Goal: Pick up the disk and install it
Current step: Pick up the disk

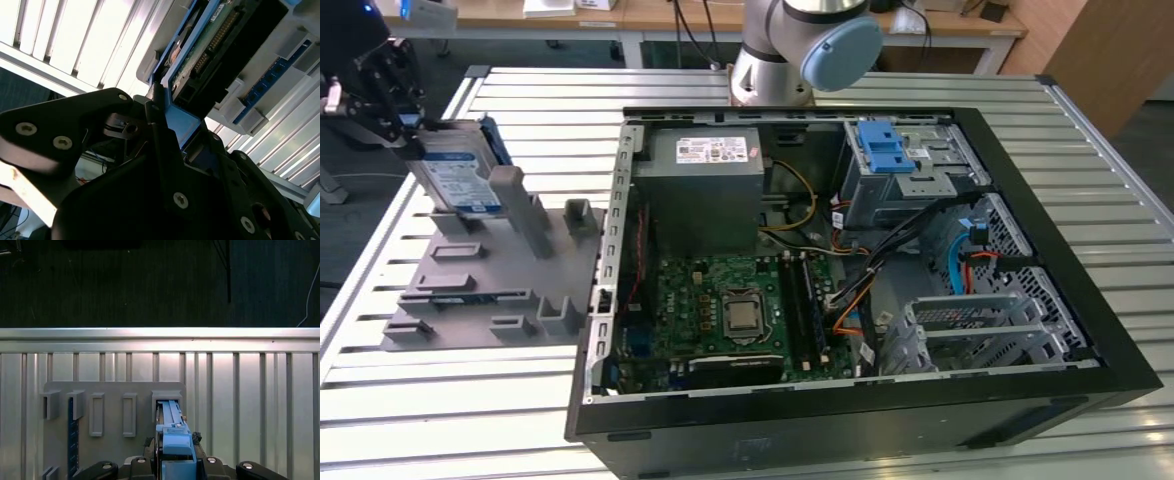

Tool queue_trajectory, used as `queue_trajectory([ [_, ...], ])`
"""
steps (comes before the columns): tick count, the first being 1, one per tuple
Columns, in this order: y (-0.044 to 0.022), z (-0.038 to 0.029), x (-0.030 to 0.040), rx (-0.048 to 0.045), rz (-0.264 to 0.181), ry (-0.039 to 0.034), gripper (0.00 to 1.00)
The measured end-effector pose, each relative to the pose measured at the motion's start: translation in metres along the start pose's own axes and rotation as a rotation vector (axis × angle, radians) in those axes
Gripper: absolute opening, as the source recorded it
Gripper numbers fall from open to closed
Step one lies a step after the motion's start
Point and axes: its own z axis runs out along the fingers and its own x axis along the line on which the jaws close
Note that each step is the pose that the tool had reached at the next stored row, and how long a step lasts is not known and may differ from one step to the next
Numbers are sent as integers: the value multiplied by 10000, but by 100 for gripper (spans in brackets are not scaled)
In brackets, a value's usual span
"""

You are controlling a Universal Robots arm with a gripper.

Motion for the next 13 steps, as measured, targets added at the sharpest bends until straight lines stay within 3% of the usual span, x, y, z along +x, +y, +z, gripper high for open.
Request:
queue_trajectory([
  [13,1,-124,-3,0,0,1,36],
])
